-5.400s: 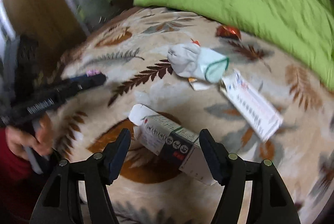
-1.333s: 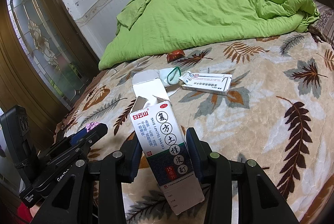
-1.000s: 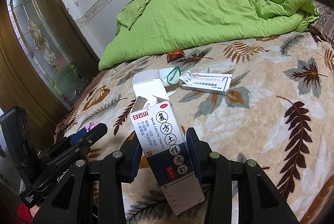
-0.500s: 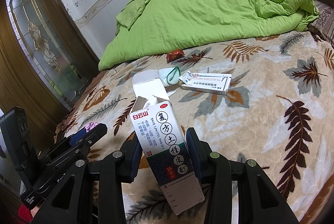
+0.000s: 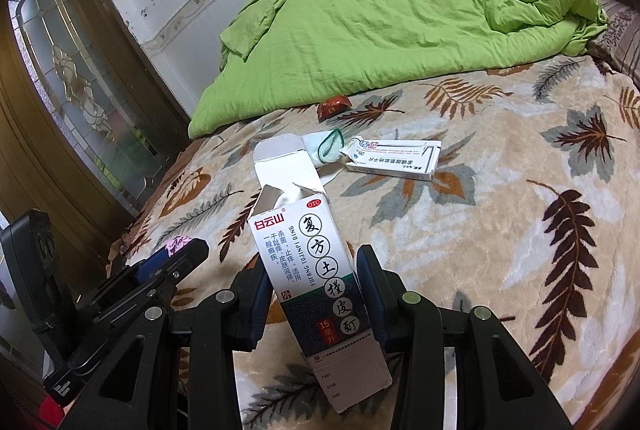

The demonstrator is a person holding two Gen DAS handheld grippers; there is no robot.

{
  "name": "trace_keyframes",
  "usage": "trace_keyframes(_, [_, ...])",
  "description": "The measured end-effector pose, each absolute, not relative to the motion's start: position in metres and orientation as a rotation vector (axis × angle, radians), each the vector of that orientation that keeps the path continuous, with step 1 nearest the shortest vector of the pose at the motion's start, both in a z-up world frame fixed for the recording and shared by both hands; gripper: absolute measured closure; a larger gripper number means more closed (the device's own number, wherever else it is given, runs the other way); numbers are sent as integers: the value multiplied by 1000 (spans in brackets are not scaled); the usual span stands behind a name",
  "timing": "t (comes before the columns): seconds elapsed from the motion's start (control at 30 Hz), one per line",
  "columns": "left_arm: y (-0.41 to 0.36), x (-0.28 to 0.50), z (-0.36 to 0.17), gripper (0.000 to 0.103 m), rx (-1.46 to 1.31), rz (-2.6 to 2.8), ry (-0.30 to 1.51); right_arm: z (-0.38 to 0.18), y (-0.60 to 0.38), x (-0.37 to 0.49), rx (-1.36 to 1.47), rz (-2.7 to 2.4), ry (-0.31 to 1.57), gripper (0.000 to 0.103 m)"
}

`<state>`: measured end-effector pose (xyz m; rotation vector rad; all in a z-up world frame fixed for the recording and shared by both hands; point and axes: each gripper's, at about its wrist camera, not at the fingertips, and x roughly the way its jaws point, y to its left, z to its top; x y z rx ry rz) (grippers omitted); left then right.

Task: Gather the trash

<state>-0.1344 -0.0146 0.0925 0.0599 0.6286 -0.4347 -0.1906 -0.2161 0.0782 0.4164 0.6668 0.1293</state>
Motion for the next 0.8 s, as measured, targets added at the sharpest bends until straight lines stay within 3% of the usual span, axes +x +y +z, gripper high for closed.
trace_keyframes(0.43, [-44, -161, 102, 73, 62, -602, 627, 92, -261, -242, 624, 127, 656, 59])
trace_keyframes(0.8, [-123, -235, 129, 73, 42, -988, 673, 119, -346, -375, 696, -96, 581, 58])
